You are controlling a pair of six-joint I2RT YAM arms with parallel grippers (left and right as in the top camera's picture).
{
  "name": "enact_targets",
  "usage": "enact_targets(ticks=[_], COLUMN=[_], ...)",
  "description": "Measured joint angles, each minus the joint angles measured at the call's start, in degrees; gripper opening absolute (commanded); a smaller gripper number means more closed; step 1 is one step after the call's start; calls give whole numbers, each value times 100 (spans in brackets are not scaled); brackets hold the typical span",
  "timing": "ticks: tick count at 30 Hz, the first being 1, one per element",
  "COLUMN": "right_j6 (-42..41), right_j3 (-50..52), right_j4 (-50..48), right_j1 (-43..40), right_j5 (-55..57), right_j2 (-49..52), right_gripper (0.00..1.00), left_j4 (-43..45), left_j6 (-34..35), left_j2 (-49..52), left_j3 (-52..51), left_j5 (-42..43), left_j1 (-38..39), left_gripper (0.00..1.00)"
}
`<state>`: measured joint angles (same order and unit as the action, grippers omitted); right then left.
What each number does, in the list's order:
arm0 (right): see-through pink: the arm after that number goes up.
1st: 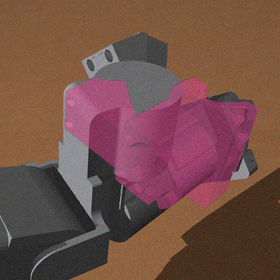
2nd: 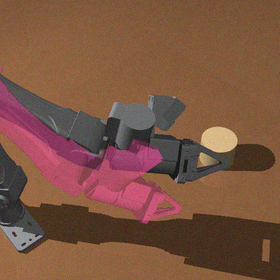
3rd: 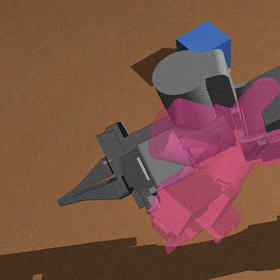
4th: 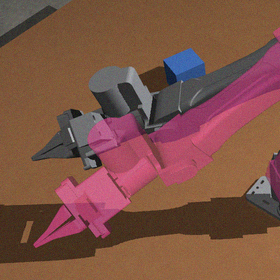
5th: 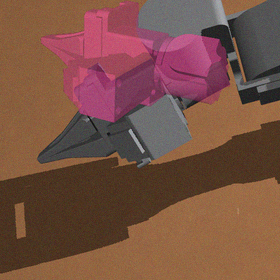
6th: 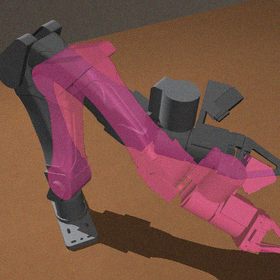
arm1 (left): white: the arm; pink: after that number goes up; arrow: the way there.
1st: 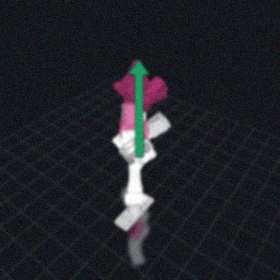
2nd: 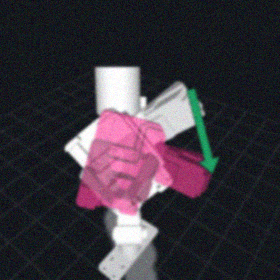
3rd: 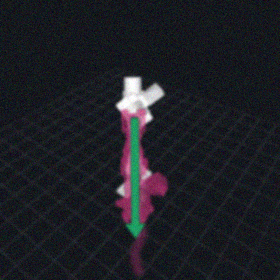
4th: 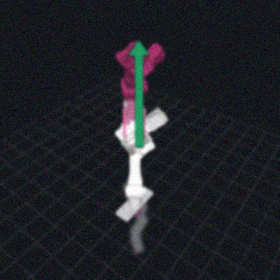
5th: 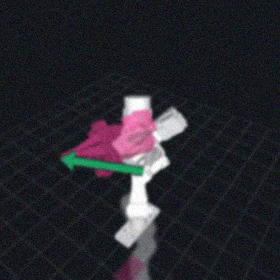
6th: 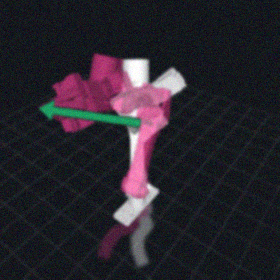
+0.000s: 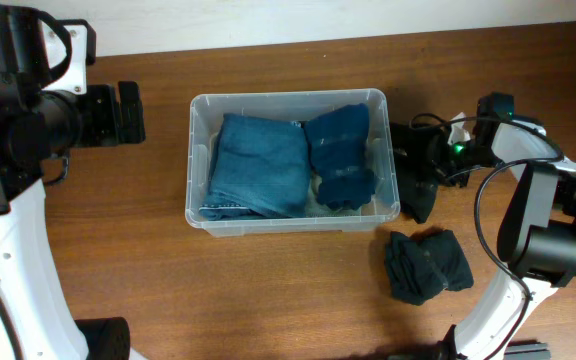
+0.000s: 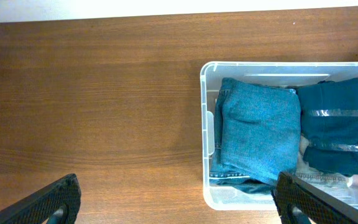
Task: Pack container
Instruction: 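Release and move the right gripper to the black garment, then lift the black garment and drop it into the box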
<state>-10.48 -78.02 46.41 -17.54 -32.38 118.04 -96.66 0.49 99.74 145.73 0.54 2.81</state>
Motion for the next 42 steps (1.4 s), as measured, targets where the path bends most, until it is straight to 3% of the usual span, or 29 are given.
enact_targets(ticks=[4, 10, 18, 24, 30, 36, 38, 40, 42], right_j6=[35, 61, 61, -39, -356, -654, -713, -728, -752], right_j3=[-15, -24, -337, -448, -448, -448, -448, -446, -442], right_j4=[284, 918, 800, 356, -282, -588, -645, -688, -708], right_j1=[-9, -26, 608, 1836, 2909, 3283, 3318, 3342, 3351], right_j5=[-46, 31, 179, 46, 0, -39, -72, -92, -55], right_j2=[-11, -632, -3442, -4448, -3993, -2990, -2594, -2155, -1746], right_gripper=[13, 12, 13, 16, 20, 20, 28, 48, 56], left_j4=[0, 0, 0, 0, 0, 0, 0, 0, 0], left_j6=[0, 0, 0, 0, 0, 0, 0, 0, 0], left_j2=[0, 0, 0, 0, 0, 0, 0, 0, 0], left_j3=[0, 0, 0, 0, 0, 0, 0, 0, 0], left_j5=[2, 2, 0, 0, 0, 0, 0, 0, 2], left_j1=[0, 0, 0, 0, 0, 0, 0, 0, 0], left_gripper=[99, 99, 99, 99, 99, 99, 99, 99, 99])
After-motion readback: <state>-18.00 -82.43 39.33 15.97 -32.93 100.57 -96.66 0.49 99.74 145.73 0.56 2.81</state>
